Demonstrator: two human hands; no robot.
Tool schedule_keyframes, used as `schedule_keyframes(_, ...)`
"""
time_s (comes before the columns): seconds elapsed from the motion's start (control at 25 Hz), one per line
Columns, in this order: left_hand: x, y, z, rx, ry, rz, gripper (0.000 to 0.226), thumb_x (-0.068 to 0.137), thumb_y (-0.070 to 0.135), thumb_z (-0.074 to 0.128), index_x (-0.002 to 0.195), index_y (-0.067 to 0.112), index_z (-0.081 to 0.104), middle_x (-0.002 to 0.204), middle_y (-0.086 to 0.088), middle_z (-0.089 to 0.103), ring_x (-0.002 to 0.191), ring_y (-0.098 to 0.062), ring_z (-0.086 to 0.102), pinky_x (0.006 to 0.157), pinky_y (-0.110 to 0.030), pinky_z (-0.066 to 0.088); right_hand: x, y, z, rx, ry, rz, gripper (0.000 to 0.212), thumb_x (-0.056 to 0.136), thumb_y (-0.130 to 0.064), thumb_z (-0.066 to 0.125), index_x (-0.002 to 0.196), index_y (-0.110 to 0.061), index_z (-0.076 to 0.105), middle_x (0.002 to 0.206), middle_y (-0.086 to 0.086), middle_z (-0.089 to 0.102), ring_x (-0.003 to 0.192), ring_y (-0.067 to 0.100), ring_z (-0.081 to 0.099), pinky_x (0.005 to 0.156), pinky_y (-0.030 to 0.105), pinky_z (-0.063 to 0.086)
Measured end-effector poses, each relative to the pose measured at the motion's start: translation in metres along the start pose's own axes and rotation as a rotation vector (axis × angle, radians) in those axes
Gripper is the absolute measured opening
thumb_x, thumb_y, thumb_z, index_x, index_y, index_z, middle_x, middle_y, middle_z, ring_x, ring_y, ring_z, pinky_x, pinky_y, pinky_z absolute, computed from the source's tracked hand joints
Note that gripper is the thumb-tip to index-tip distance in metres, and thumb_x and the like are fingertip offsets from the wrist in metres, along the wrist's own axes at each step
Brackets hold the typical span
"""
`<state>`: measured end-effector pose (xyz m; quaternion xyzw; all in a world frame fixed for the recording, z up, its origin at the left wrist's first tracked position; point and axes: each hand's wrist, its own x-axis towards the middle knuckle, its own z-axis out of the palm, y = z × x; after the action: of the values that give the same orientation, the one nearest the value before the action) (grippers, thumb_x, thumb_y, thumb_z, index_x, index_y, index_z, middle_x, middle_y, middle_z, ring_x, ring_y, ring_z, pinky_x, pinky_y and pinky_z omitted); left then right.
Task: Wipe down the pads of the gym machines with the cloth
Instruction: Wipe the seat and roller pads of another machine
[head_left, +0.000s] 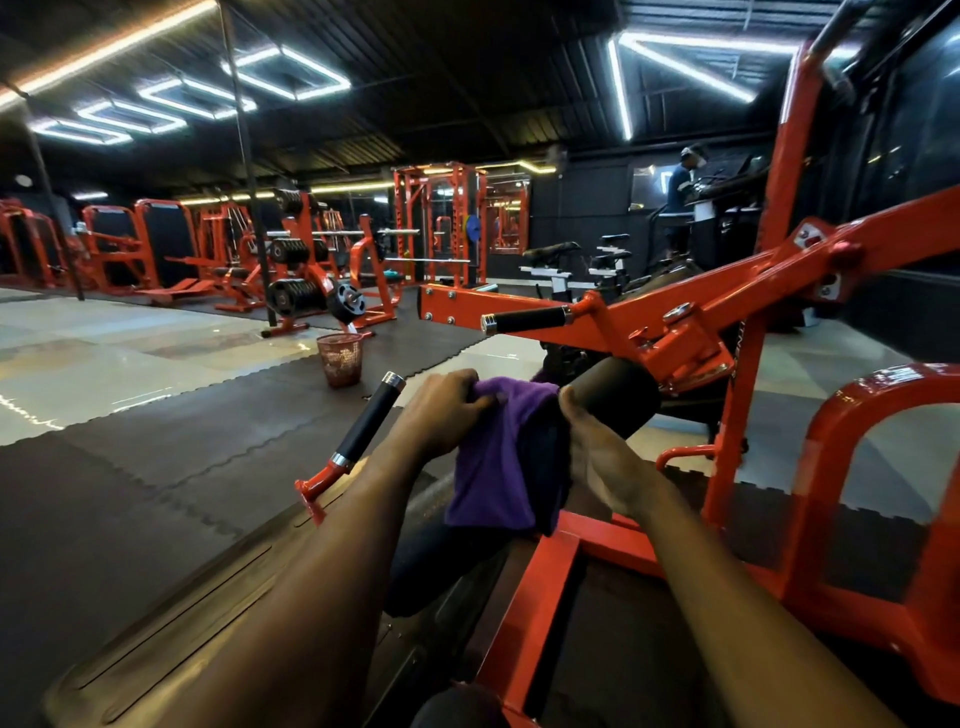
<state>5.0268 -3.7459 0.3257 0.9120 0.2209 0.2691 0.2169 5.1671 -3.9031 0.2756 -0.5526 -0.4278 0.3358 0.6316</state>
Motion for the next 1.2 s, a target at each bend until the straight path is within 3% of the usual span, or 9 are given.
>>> schedule_keyframes(0.12,0.007,-0.007,-0.004,0.063,-0.02,-0.057,0.042,0.082,0.059,0.071,0.087,0.017,0.064,0.084,-0.005,0.068,0.076,-0.022,0.067,0.072,-0.05,0.06,0.014,0.002,-0.003,-0.378,0.15,-0.113,0.037,0.097,-0.033,0.066,0.132,-0.025,0.059,0.125,-0.004,0.066,0.118,0.016,0.061,0.095,0.034,0.053)
schedule_keyframes(0.24,0.006,-0.016,-0.007,0.08,-0.083,-0.092,0.058,0.071,0.068,0.076,0.083,0.011,0.068,0.079,-0.007,0.07,0.071,-0.021,0.069,0.067,-0.043,0.061,0.028,0.001,-0.006,-0.44,0.237,-0.064,0.025,0.102,-0.017,0.054,0.123,-0.018,0.067,0.116,0.003,0.07,0.108,0.019,0.064,0.09,0.033,0.052)
schedule_keyframes(0.4,0.002,-0.029,-0.01,-0.03,-0.116,0.019,0.036,0.082,0.039,0.079,0.095,0.014,0.056,0.094,-0.006,0.064,0.088,-0.027,0.062,0.076,-0.046,0.055,0.036,0.006,0.001,-0.513,0.244,-0.05,0.025,0.1,-0.018,0.055,0.12,-0.02,0.07,0.103,-0.001,0.07,0.096,0.015,0.063,0.071,0.023,0.044)
schedule_keyframes(0.48,-0.001,-0.034,-0.009,0.041,0.03,0.033,0.032,0.085,0.024,0.076,0.104,0.022,0.05,0.107,-0.004,0.06,0.098,-0.024,0.058,0.083,-0.045,0.055,0.033,0.001,0.008,-0.504,0.209,-0.09,0.022,0.098,-0.02,0.061,0.118,-0.02,0.07,0.093,-0.005,0.069,0.082,0.009,0.061,0.063,0.016,0.043)
schedule_keyframes(0.6,-0.009,-0.026,-0.002,0.045,0.297,0.079,0.02,0.093,0.032,0.065,0.107,0.025,0.053,0.104,0.0,0.058,0.096,-0.018,0.054,0.079,-0.035,0.049,0.034,-0.014,0.02,-0.369,0.2,-0.136,0.018,0.098,-0.026,0.063,0.109,-0.014,0.07,0.093,0.003,0.074,0.085,0.017,0.07,0.069,0.024,0.054)
schedule_keyframes(0.76,-0.014,0.009,0.0,-0.316,-0.035,0.139,0.031,0.107,0.039,0.041,0.112,0.017,0.061,0.099,-0.001,0.066,0.09,-0.019,0.061,0.065,-0.024,0.047,0.031,-0.034,0.021,-0.157,0.071,-0.105,0.019,0.099,-0.026,0.053,0.1,-0.011,0.065,0.091,0.008,0.067,0.078,0.019,0.067,0.069,0.03,0.056)
schedule_keyframes(0.88,-0.007,0.017,0.002,-0.292,-0.038,0.161,0.023,0.106,0.027,0.046,0.121,0.015,0.059,0.114,-0.002,0.065,0.102,-0.017,0.06,0.075,-0.022,0.045,0.024,-0.042,0.01,-0.088,0.141,-0.1,0.027,0.103,-0.017,0.041,0.103,-0.007,0.066,0.087,0.008,0.068,0.073,0.017,0.068,0.071,0.034,0.059)
schedule_keyframes(1.0,0.0,0.019,0.0,-0.273,-0.021,0.166,0.021,0.106,0.017,0.044,0.119,0.013,0.059,0.11,0.0,0.062,0.093,-0.009,0.058,0.066,-0.01,0.042,0.019,-0.042,0.003,-0.129,0.172,-0.106,0.035,0.102,-0.036,0.055,0.109,-0.004,0.068,0.088,0.007,0.073,0.079,0.019,0.071,0.078,0.037,0.061)
schedule_keyframes(1.2,0.008,0.026,-0.007,-0.32,-0.016,0.179,0.018,0.104,0.015,0.047,0.112,0.013,0.062,0.101,-0.008,0.068,0.088,-0.022,0.066,0.074,-0.037,0.056,0.024,-0.04,0.014,-0.248,0.387,-0.167,0.028,0.084,-0.028,0.081,0.103,-0.011,0.067,0.091,0.001,0.076,0.082,0.012,0.073,0.067,0.024,0.058)
